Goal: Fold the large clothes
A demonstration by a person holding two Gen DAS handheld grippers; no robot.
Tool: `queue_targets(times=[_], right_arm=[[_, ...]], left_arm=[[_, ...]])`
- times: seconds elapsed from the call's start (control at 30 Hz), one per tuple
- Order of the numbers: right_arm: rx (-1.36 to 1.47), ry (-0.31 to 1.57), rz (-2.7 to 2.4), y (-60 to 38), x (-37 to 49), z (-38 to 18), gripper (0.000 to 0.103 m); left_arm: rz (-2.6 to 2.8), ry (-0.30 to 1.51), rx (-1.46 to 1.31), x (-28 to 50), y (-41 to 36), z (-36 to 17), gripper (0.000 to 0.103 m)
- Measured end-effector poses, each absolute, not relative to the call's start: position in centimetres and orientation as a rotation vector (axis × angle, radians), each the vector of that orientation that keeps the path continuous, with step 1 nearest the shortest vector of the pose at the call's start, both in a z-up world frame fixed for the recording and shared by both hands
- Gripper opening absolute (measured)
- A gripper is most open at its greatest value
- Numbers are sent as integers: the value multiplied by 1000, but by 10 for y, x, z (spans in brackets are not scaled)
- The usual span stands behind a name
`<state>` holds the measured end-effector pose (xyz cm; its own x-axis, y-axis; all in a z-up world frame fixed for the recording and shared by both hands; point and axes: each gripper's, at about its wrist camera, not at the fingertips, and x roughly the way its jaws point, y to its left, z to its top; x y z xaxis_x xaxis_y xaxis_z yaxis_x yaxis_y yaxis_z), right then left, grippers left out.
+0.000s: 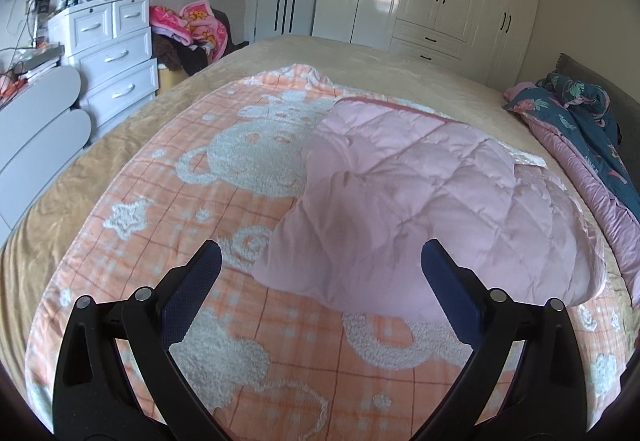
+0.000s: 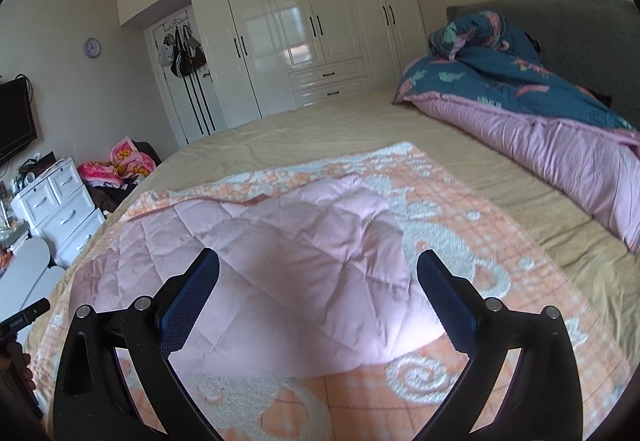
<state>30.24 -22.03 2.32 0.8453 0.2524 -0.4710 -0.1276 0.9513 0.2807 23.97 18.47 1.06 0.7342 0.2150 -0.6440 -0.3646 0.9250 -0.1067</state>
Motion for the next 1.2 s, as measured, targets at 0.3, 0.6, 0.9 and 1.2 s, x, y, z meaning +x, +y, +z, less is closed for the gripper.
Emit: queue_targets(times=[0.3, 0.6, 0.9, 1.2], right_arm=[[358, 667, 193, -224, 302, -20, 99], [484, 820, 216, -227, 323, -62, 99], [623, 892, 211, -239, 342, -87, 99], [813, 911, 236, -248, 373, -112, 99]], left_arm=[[322, 741, -304, 241, 189, -18, 94], [215, 798, -624, 251, 210, -64, 93], [109, 751, -876, 272, 218, -81, 93], [137, 744, -892, 290, 221, -91, 94]])
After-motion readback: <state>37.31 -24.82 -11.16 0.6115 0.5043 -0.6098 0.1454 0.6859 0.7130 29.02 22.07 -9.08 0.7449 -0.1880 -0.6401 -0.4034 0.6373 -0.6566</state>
